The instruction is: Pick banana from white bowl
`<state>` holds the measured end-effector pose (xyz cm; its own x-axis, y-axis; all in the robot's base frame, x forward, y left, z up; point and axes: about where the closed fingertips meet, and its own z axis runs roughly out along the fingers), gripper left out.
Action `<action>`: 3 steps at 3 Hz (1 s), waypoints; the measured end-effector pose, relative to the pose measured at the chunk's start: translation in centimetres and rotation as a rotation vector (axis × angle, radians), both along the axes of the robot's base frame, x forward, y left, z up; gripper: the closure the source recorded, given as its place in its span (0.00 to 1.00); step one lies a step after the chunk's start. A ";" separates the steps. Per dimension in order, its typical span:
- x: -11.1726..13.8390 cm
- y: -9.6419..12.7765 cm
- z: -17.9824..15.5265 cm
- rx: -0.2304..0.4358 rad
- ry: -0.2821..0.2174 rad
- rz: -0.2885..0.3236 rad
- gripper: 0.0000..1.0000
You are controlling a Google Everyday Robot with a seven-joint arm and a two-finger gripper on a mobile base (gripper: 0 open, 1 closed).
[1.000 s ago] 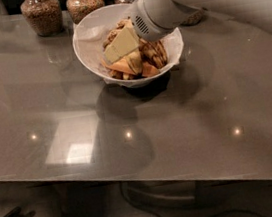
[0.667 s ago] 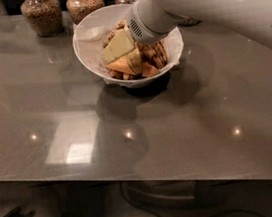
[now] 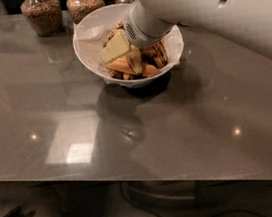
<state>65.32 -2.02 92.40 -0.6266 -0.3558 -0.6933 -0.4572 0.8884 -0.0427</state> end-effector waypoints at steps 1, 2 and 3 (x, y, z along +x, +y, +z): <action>0.5 0.4 -0.5 0.004 0.009 -0.007 0.21; 0.6 0.7 -0.3 -0.012 0.003 -0.008 0.44; 0.5 0.8 0.4 -0.064 -0.018 -0.001 0.67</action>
Offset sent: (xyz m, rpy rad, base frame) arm 0.0085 0.0081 -0.0009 -0.0294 -0.0059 -0.0131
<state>65.80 -1.21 92.81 -0.6149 -0.3990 -0.6802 -0.4546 0.8842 -0.1077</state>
